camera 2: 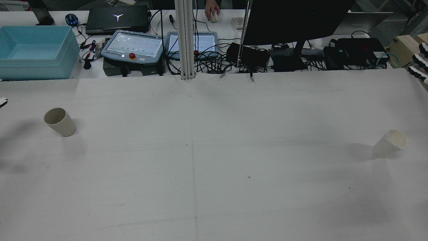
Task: Pour water
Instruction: 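Move the left hand to the beige cup and close fingers around it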
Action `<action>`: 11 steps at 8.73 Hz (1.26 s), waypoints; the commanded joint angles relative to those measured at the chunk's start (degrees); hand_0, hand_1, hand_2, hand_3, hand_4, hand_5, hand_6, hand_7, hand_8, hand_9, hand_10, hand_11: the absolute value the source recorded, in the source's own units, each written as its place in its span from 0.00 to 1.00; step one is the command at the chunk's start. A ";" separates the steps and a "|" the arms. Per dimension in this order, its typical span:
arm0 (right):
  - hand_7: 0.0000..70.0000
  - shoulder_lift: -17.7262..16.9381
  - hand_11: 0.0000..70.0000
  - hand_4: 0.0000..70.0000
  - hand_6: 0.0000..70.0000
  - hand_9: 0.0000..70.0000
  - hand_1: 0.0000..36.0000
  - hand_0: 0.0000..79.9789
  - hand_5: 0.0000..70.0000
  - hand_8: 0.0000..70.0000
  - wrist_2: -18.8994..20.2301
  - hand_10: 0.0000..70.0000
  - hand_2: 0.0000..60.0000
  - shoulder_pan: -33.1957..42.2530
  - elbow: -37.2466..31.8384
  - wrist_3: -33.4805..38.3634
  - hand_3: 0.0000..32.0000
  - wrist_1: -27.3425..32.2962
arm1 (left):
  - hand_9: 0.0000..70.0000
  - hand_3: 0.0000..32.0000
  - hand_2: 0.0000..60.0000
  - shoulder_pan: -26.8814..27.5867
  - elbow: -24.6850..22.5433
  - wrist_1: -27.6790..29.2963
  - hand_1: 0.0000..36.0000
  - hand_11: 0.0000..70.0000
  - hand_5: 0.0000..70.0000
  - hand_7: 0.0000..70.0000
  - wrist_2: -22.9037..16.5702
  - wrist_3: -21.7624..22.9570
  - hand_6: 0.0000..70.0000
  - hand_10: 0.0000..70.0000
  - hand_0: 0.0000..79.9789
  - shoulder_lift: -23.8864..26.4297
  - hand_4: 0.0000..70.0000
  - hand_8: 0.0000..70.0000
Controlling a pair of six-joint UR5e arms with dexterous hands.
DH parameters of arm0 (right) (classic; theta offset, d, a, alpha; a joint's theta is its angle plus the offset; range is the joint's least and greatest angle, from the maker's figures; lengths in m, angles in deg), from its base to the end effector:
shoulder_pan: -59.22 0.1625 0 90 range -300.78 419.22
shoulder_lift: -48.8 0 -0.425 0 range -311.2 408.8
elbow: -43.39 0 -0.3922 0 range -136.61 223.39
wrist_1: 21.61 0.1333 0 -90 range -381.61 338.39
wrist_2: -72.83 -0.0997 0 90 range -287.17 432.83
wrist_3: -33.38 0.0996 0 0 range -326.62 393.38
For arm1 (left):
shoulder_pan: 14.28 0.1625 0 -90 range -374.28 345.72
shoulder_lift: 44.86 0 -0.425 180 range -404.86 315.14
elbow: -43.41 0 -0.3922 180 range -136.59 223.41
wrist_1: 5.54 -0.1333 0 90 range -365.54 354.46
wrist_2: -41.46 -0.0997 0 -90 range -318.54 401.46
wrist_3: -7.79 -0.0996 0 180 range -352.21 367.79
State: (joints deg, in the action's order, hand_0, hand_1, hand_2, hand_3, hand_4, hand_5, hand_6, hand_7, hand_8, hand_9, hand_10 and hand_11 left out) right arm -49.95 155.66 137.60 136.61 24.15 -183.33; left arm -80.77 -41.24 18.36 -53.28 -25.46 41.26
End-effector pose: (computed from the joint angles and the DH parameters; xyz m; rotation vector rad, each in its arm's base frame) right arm 0.0533 -0.4644 0.6958 0.0687 -2.3555 1.8761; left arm 0.0766 -0.4897 0.7207 0.1104 2.0780 -1.3716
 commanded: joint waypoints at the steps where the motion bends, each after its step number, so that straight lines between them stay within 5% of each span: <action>1: 0.00 0.05 0.00 0.00 0.00 0.00 0.67 0.69 0.07 0.00 0.05 0.00 0.15 -0.95 0.20 -0.17 0.68 0.17 | 0.00 0.00 0.00 4.97 0.27 -0.86 0.99 0.12 0.00 0.11 7.11 -0.42 0.06 0.04 1.00 1.94 0.34 0.00; 2: 0.00 -0.03 0.00 0.00 0.00 0.00 0.67 0.68 0.08 0.00 0.05 0.00 0.14 -1.39 0.29 -0.17 0.65 0.17 | 0.00 0.00 0.00 7.67 2.80 -1.65 0.96 0.12 0.00 0.10 7.29 0.02 0.06 0.04 1.00 4.82 0.34 0.00; 3: 0.00 0.05 0.00 0.00 0.00 0.00 0.67 0.68 0.07 0.00 0.05 0.00 0.14 -1.65 0.38 -0.17 0.65 0.17 | 0.00 0.00 0.00 8.65 5.08 -1.66 0.78 0.08 0.00 0.10 7.38 0.37 0.05 0.02 1.00 7.20 0.32 0.00; 4: 0.00 -0.03 0.00 0.00 0.00 0.00 0.66 0.68 0.07 0.00 0.14 0.00 0.13 -1.74 0.47 -0.17 0.69 0.17 | 0.00 0.00 0.00 8.75 6.32 -2.10 0.71 0.06 0.00 0.09 7.38 1.42 0.05 0.01 1.00 8.62 0.30 0.00; 5: 0.00 -0.21 0.00 0.00 0.00 0.00 0.66 0.68 0.07 0.00 0.23 0.00 0.14 -1.83 0.47 -0.17 0.70 0.17 | 0.00 0.00 0.00 8.75 9.12 -1.93 0.61 0.03 0.00 0.08 7.46 3.43 0.04 0.00 0.88 10.28 0.29 0.00; 6: 0.00 -0.21 0.00 0.00 0.00 0.00 0.66 0.68 0.07 0.00 0.14 0.00 0.13 -2.09 0.47 -0.26 0.71 0.61 | 0.00 0.06 0.00 8.75 10.80 -1.58 0.35 0.00 0.00 0.04 8.60 4.41 0.02 0.00 0.68 11.17 0.27 0.00; 7: 0.00 -0.21 0.00 0.00 0.00 0.00 0.66 0.68 0.07 0.00 0.14 0.00 0.12 -2.18 0.47 -0.26 0.70 0.61 | 0.00 0.13 0.00 9.45 11.52 -1.14 0.17 0.00 0.00 0.02 10.61 4.85 0.00 0.00 0.61 11.27 0.24 0.00; 9: 0.00 -0.21 0.00 0.00 0.00 0.00 0.66 0.68 0.07 0.00 0.14 0.00 0.13 -2.36 0.47 -0.26 0.71 0.70 | 0.00 0.13 0.00 13.57 14.50 1.76 0.11 0.00 0.00 0.02 16.13 6.87 0.00 0.00 0.59 11.71 0.23 0.00; 11: 0.00 -0.30 0.00 0.00 0.00 0.00 0.67 0.68 0.07 0.00 0.14 0.00 0.13 -2.27 0.47 -0.26 0.73 0.61 | 0.00 0.16 0.00 14.90 14.69 2.03 0.22 0.00 0.00 0.03 17.83 6.62 0.00 0.00 0.62 11.88 0.23 0.00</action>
State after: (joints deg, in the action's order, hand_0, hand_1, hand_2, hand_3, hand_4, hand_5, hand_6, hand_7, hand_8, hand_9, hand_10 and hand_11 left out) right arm -50.16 155.80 135.34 137.08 23.89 -182.70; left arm -67.65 -27.30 19.69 -37.94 -19.04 52.89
